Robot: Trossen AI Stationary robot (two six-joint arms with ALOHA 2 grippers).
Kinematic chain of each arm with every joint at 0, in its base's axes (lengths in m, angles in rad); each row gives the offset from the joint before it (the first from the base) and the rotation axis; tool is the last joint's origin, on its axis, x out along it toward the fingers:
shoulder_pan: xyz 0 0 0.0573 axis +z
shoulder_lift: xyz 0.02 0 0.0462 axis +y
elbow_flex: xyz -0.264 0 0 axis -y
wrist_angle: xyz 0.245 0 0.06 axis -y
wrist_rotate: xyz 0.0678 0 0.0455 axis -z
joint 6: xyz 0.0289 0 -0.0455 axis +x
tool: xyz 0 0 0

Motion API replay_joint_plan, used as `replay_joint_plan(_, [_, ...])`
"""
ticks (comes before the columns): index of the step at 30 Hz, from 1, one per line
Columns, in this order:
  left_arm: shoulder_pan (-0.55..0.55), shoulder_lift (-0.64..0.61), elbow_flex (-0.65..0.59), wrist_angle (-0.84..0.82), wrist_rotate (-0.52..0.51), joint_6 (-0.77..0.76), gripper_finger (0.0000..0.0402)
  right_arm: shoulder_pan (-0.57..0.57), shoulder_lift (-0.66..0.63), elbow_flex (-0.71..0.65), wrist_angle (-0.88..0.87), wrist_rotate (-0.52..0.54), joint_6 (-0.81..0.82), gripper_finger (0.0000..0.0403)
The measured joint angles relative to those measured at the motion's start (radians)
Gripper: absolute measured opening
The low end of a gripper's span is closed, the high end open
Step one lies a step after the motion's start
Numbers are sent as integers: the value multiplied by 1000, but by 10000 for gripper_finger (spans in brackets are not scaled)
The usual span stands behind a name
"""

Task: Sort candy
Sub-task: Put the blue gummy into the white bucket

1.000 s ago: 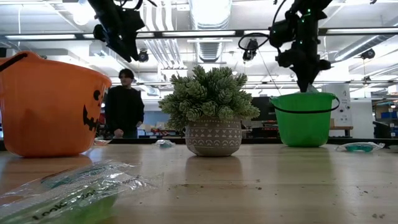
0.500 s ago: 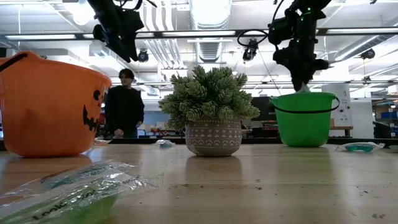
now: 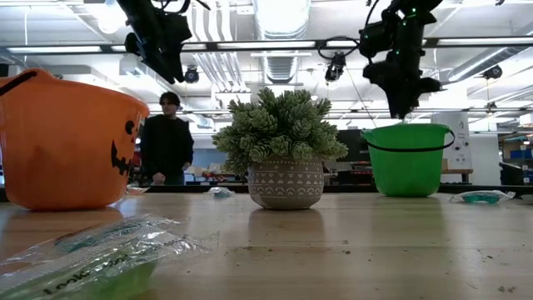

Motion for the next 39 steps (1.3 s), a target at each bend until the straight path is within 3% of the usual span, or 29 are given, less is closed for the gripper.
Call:
replay_joint_plan(5, [0,0,0,5,0,0,181,0,0,87,21,-100,-1,102])
replay_joint_plan(14, [0,0,0,3,1,-29,181,0,0,174,135,-104,-20,102])
replay_joint_plan(23, [0,0,0,3,1,1,181,32,0,150,32,-104,0,102])
replay_joint_plan(29, [0,0,0,1,1,45,181,146,0,131,-38,-107,61,102])
replay_joint_plan(39, [0,0,0,0,1,122,181,433,0,131,-72,-105,259,102])
